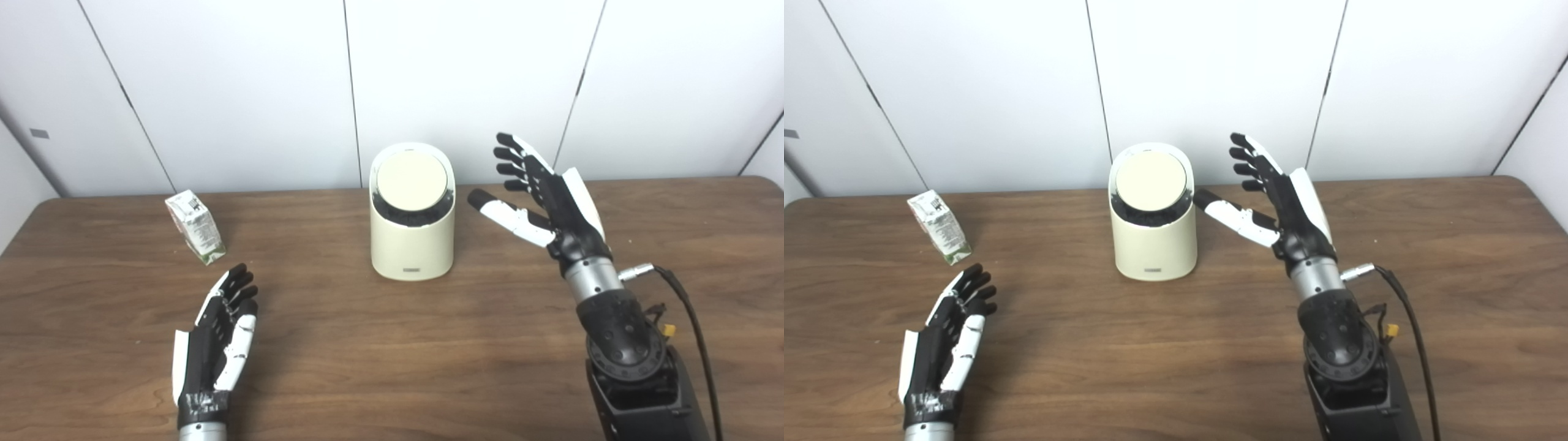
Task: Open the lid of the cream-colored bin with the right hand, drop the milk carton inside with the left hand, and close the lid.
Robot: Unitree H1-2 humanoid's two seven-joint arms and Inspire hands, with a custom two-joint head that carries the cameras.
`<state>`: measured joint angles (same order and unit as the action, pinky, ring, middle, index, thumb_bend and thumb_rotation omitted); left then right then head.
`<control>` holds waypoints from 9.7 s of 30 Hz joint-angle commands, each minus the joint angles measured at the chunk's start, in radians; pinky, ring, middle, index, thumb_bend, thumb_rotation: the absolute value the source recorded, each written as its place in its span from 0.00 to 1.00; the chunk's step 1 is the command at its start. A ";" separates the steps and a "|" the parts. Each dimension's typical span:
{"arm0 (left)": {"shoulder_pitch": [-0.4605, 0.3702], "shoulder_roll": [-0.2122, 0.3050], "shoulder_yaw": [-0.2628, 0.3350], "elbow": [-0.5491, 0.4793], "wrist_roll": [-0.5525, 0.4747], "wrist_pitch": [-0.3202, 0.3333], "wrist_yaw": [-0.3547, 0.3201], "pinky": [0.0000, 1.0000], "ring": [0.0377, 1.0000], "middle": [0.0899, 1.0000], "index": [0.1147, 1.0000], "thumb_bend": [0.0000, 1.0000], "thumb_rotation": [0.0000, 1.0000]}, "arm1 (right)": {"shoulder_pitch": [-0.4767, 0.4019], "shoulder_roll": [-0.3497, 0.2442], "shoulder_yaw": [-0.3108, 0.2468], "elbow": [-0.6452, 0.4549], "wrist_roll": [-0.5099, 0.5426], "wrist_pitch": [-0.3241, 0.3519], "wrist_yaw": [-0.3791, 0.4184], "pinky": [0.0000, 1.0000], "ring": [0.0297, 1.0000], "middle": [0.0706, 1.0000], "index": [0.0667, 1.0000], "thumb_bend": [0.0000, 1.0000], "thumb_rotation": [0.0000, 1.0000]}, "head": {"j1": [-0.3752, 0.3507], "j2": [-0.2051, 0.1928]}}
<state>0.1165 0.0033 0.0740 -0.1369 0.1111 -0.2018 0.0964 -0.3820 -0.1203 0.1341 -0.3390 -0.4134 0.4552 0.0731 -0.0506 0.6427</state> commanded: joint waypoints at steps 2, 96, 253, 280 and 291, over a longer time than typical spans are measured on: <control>0.029 -0.010 -0.010 0.007 0.012 -0.001 0.006 0.77 0.80 0.83 0.88 0.43 0.68 | -0.085 0.015 0.014 0.024 -0.045 0.011 0.000 0.78 0.86 0.89 0.92 0.71 0.57 | -0.002 0.006; 0.034 -0.035 -0.051 -0.011 0.210 0.024 0.083 0.74 0.78 0.81 0.87 0.39 0.47 | 0.238 -0.129 -0.072 -0.001 0.027 -0.187 0.032 0.84 0.88 0.90 0.97 0.54 0.92 | 0.035 0.014; -0.712 0.092 -0.247 0.251 0.503 -0.268 0.388 0.35 0.41 0.44 0.43 0.48 0.00 | 0.390 0.083 -0.104 0.075 0.294 -0.323 -0.066 0.75 0.84 0.83 0.93 0.45 0.89 | 0.024 -0.094; -0.813 0.152 -0.490 0.494 0.440 -0.268 0.604 0.37 0.42 0.45 0.41 0.48 0.00 | 0.380 0.127 -0.075 0.049 0.250 -0.285 -0.098 0.77 0.83 0.83 0.93 0.45 0.94 | -0.012 -0.095; -0.861 0.166 -0.588 0.628 0.410 -0.268 0.738 0.35 0.42 0.45 0.41 0.48 0.00 | 0.380 0.124 -0.061 0.036 0.218 -0.277 -0.109 0.80 0.84 0.81 0.93 0.52 0.95 | -0.017 -0.101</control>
<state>-0.6788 0.1638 -0.5156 0.5039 0.5347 -0.4500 0.7891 0.0242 -0.0032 0.0697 -0.2619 -0.1864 0.1926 -0.0314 -0.0675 0.5415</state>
